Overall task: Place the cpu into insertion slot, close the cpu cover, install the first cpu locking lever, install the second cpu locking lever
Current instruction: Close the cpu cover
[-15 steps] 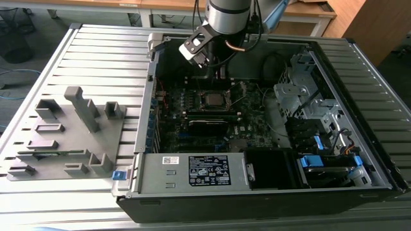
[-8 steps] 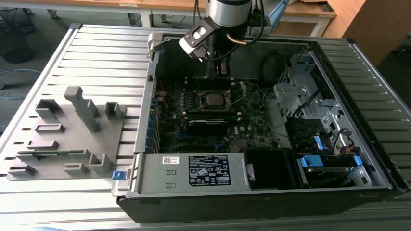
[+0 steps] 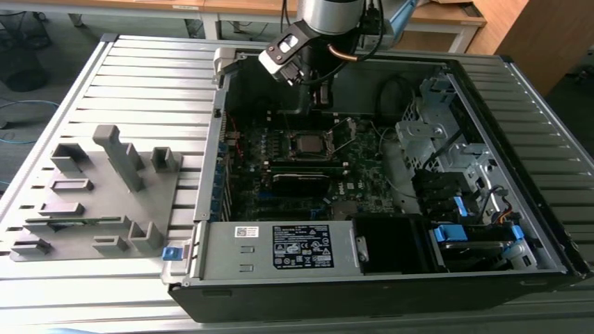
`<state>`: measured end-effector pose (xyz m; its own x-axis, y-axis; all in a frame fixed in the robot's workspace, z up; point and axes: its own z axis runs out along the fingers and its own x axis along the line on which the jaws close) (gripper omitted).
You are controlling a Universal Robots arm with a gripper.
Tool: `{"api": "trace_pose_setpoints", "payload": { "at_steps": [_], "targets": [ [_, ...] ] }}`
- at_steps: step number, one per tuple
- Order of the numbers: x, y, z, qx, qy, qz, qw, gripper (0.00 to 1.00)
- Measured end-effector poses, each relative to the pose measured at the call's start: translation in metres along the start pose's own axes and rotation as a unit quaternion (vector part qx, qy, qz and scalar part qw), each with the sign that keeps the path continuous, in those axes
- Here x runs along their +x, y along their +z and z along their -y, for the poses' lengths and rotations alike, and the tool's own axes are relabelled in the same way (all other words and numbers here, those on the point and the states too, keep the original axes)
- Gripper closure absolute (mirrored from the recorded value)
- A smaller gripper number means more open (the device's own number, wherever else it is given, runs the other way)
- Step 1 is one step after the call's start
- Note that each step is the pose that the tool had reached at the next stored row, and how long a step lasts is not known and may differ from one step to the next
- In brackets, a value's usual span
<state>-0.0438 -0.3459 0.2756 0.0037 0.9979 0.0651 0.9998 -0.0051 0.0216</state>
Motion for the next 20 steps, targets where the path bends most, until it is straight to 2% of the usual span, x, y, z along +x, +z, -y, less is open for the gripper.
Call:
{"api": "trace_pose_setpoints", "payload": {
  "at_steps": [4, 7, 12, 20],
  "targets": [
    [0.0, -0.0001, -0.001, 0.0, 0.0, 0.0001, 1.0, 0.89],
    [0.0, 0.0, -0.0047, 0.0001, 0.0, 0.0001, 1.0, 0.89],
    [0.0001, 0.0003, -0.0143, 0.0, 0.0, 0.0, 1.0, 0.89],
    [0.0001, 0.0007, -0.0337, 0.0, 0.0, 0.0, 1.0, 0.89]
  ]
}}
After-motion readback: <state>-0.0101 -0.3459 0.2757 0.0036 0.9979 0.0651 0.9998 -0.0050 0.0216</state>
